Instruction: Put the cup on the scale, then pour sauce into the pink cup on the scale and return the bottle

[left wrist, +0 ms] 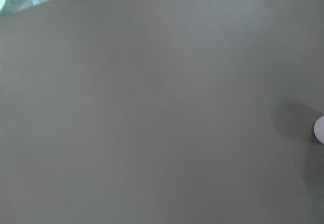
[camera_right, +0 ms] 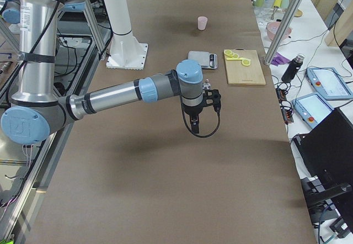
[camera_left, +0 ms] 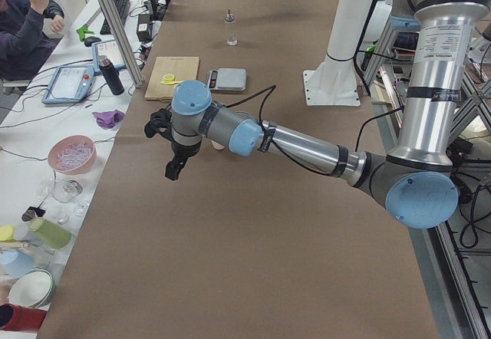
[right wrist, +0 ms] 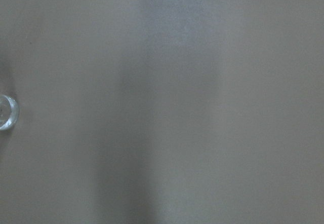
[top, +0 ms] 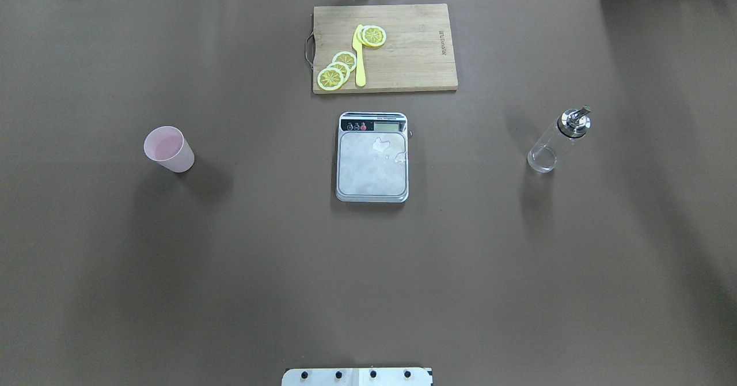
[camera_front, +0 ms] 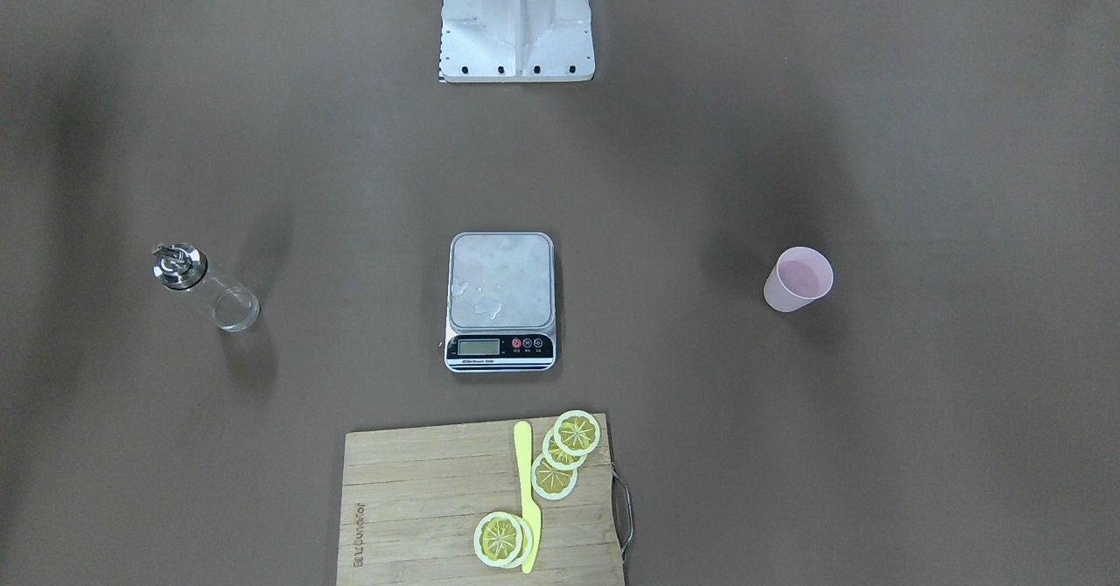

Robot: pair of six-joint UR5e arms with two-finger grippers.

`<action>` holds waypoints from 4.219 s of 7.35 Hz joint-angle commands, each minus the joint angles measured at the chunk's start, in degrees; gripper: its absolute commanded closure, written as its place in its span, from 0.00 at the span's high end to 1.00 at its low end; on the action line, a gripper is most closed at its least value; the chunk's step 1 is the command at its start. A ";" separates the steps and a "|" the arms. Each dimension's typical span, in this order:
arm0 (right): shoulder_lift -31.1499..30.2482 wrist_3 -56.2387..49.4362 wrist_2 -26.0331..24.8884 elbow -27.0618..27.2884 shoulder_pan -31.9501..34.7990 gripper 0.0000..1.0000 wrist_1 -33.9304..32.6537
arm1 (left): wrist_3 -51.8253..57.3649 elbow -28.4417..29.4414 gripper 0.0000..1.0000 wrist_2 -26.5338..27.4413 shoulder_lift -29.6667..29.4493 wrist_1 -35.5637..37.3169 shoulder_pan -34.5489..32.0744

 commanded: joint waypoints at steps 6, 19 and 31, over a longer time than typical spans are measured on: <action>-0.14 2.22 0.30 -0.13 -0.32 1.00 4.72 | -16.56 0.56 0.98 -0.19 -3.21 -10.98 11.57; -0.14 8.20 0.12 0.05 -2.87 1.00 4.89 | -43.21 2.13 0.57 17.83 -3.64 -13.97 36.28; -0.14 8.20 0.03 -0.04 -3.04 1.00 4.89 | -44.00 1.88 0.00 17.22 -8.47 -12.93 36.29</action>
